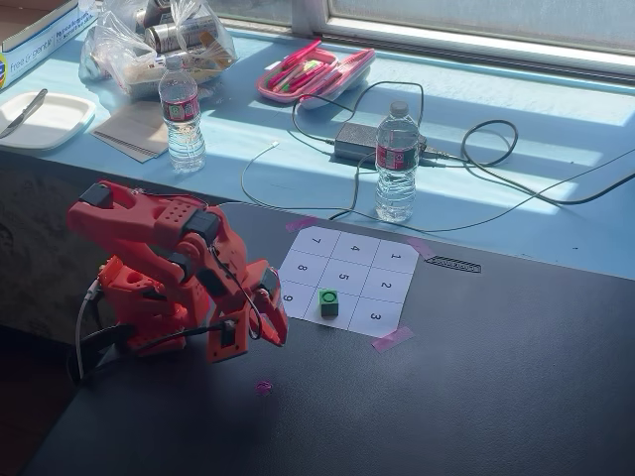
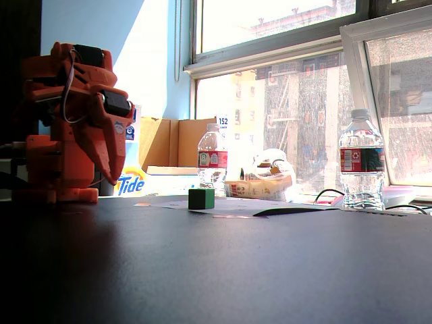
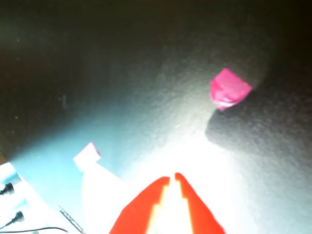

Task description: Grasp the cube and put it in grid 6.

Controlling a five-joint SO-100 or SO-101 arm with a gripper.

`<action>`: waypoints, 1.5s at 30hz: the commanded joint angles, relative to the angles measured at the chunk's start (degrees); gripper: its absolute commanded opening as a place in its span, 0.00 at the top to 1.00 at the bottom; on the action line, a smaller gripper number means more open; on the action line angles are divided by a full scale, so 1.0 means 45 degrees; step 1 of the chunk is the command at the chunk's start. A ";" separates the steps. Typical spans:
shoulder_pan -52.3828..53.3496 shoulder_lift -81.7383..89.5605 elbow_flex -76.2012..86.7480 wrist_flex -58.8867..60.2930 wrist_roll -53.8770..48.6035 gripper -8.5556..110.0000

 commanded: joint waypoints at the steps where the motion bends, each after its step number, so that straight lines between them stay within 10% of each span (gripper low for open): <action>1: 0.0039 0.0352 0.0156 0.0098 0.0176 0.93; 45: -0.0059 0.4336 0.2637 0.2715 0.0449 0.93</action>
